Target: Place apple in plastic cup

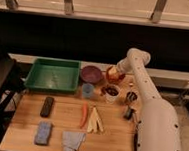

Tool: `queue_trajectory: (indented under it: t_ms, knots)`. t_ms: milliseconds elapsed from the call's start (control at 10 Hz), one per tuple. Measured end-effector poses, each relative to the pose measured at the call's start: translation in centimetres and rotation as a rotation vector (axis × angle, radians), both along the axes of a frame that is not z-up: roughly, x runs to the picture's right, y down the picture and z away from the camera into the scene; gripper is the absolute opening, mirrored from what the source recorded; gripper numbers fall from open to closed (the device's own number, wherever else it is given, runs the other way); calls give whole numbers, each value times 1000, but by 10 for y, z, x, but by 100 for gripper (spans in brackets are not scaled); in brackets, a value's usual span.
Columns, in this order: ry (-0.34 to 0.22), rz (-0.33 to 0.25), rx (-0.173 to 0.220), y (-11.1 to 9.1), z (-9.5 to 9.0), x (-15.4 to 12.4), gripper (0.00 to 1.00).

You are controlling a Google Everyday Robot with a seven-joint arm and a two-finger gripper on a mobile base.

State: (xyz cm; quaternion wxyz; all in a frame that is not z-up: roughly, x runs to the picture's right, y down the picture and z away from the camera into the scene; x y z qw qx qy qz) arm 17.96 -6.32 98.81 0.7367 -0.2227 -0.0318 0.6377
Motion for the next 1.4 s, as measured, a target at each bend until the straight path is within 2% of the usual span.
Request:
queue_trajectory:
  t_ms: [300, 500, 700, 900, 1000, 1400]
  knots:
    - [-8, -10, 68, -36, -46, -2, 0]
    - [-45, -35, 105, -54, -73, -22, 0]
    - [-92, -83, 128, -57, -86, -58, 0]
    - [-121, -141, 126, -55, -105, -104, 0]
    - [-133, -155, 122, -54, -111, -117, 0]
    - [-134, -163, 119, -51, -114, -121, 0]
